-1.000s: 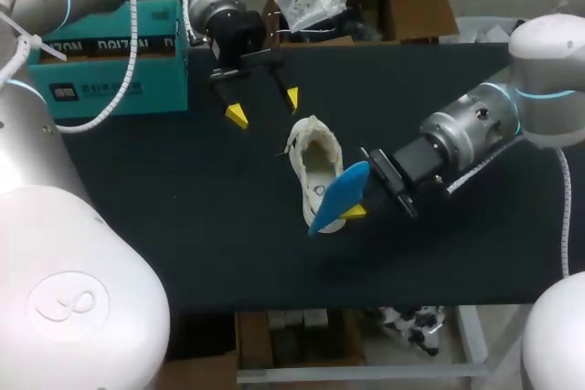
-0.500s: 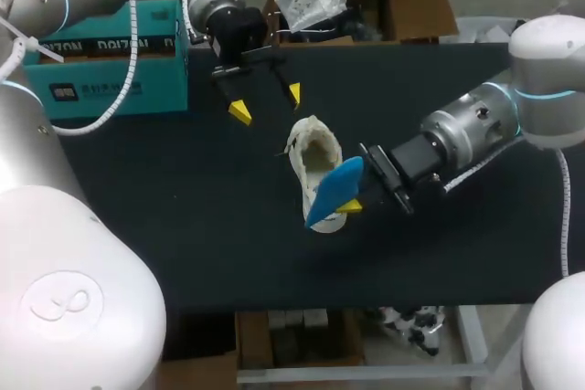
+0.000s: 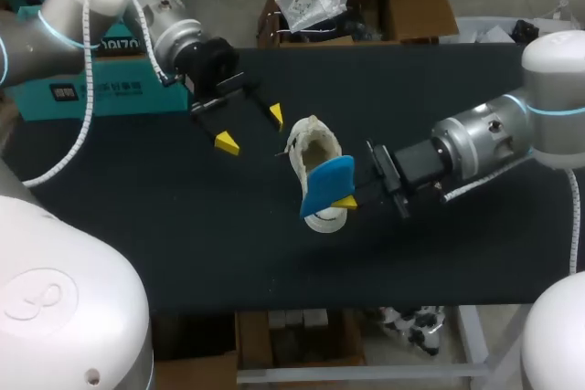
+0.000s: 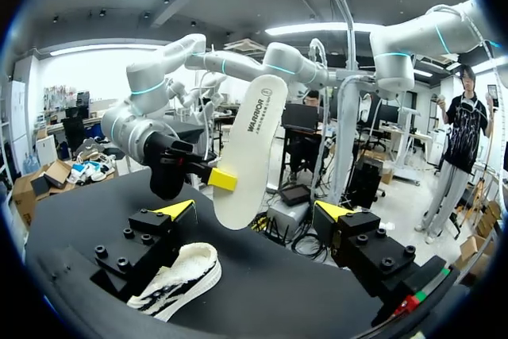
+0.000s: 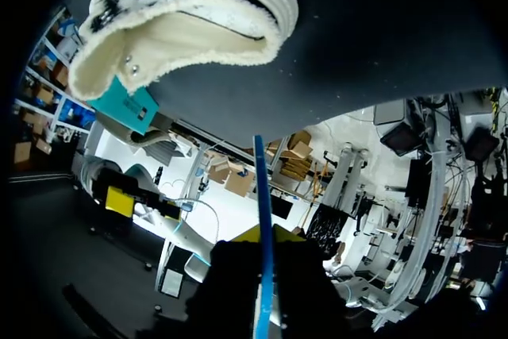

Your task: Open the shoe tongue, take the insole out of the shoe, put the insole back into the shoe, and pack the shoe into the shoebox

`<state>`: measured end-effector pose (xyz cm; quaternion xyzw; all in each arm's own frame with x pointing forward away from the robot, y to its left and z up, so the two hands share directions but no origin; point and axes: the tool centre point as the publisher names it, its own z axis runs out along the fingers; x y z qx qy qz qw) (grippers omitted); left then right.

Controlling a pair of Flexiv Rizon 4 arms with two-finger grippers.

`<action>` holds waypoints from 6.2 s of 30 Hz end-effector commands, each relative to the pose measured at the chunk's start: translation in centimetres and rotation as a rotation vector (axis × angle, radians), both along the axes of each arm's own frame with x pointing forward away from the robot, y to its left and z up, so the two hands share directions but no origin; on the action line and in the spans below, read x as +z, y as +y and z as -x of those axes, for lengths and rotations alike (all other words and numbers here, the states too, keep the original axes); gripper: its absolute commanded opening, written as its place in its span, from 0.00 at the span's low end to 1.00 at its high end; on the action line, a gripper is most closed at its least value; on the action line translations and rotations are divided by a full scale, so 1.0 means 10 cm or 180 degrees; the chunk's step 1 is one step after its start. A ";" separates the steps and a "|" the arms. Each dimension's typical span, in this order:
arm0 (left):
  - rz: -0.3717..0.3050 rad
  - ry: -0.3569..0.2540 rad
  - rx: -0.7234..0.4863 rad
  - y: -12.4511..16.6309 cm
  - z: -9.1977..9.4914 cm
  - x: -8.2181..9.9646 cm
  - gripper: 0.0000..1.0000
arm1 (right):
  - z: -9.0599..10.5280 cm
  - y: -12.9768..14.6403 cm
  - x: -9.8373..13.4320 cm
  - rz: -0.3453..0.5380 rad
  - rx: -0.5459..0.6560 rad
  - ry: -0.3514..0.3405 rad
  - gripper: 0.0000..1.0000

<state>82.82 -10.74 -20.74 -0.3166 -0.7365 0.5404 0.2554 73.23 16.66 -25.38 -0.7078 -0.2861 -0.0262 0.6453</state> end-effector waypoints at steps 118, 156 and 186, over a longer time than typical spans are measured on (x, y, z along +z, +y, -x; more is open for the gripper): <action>0.0635 -0.1769 0.1548 -0.79 -0.17 -0.97 0.00 | -0.72 0.24 -0.33 0.0134 -0.1852 -0.0362 0.55; 0.0478 -0.2156 0.1438 -0.85 -0.41 -1.15 0.00 | -0.81 0.20 -0.54 0.0532 -0.2332 -0.0050 0.00; 0.0209 -0.1990 0.1351 -1.00 -0.62 -1.35 0.03 | -1.20 0.04 -0.80 0.0833 -0.2554 -0.0054 0.00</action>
